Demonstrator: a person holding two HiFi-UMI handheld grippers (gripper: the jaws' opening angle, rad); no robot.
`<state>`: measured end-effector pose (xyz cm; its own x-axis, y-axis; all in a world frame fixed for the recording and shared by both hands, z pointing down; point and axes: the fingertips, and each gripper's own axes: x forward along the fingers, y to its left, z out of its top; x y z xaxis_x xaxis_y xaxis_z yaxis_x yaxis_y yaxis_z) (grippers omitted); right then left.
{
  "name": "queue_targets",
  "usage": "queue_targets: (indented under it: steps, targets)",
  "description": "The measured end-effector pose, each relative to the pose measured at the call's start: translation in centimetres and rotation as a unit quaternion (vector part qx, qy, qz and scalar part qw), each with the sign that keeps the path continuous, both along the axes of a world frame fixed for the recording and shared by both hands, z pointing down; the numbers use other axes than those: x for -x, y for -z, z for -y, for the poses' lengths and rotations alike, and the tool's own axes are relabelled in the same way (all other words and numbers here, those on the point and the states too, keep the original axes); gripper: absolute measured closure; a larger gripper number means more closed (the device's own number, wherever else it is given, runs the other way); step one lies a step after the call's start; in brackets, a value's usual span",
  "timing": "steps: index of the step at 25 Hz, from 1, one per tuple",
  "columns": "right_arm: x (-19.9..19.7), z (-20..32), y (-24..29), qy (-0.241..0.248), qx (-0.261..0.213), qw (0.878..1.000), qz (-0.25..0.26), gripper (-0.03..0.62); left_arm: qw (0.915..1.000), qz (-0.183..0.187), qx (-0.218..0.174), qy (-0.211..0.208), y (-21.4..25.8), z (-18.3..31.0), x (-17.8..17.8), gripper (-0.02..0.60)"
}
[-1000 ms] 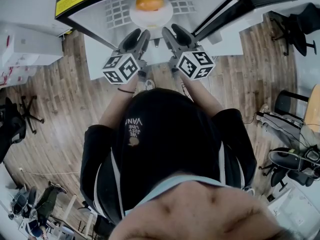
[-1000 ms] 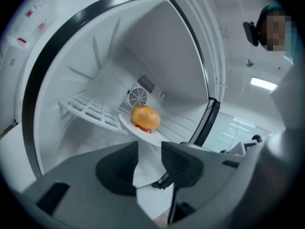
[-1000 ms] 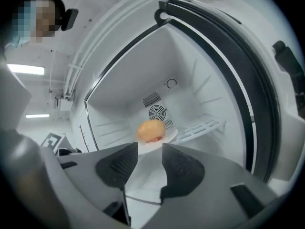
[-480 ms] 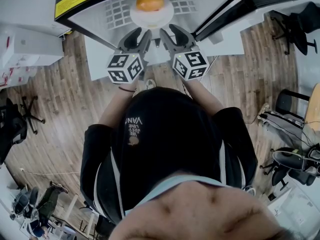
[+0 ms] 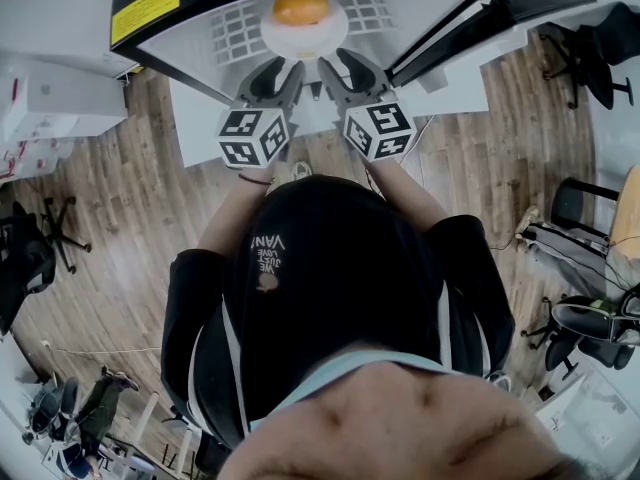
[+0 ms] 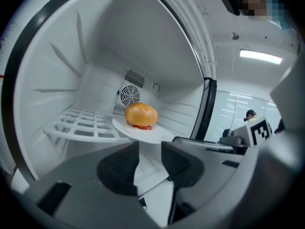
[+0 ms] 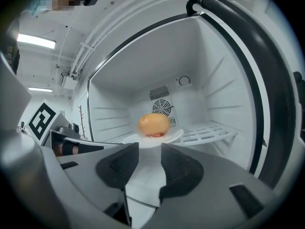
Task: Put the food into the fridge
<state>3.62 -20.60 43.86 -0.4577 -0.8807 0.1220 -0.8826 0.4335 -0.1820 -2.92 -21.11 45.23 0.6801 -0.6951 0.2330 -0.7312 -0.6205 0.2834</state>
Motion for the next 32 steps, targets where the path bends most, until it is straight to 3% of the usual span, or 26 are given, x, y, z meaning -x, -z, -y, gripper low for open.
queue_targets:
  steps: [32]
  targets:
    - [-0.7, 1.5, -0.9, -0.009, 0.0, 1.0, 0.003, 0.439, 0.9997, -0.023, 0.012, 0.001, -0.9, 0.7, -0.8, 0.449]
